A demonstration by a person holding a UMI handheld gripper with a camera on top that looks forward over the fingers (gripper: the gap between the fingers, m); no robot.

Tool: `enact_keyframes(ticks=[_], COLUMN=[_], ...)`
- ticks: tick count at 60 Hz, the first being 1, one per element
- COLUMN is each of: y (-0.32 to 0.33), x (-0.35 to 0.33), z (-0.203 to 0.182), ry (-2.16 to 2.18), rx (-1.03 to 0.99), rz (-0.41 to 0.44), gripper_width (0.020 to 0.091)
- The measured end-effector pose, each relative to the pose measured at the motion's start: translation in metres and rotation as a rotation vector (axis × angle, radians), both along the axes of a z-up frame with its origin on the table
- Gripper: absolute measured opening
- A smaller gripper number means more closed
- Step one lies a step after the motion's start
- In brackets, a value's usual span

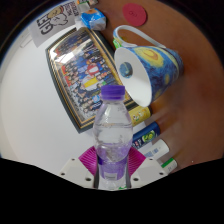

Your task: Pour water

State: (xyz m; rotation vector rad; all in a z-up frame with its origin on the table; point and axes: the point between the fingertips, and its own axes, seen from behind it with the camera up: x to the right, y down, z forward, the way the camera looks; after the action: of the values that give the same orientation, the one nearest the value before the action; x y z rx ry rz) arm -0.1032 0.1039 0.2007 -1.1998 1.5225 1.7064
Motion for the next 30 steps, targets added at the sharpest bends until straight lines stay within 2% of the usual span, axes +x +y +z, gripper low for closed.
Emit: enact_keyframes(ticks=[16, 30], y=[-0.002, 0.0], x=[-0.005, 0.011], z=[-0.005, 0.031], ry=[-0.12, -0.513], rx=[-0.009, 0.076], rz=[0.056, 0.119], gripper_width=[0.0359, 0.0358])
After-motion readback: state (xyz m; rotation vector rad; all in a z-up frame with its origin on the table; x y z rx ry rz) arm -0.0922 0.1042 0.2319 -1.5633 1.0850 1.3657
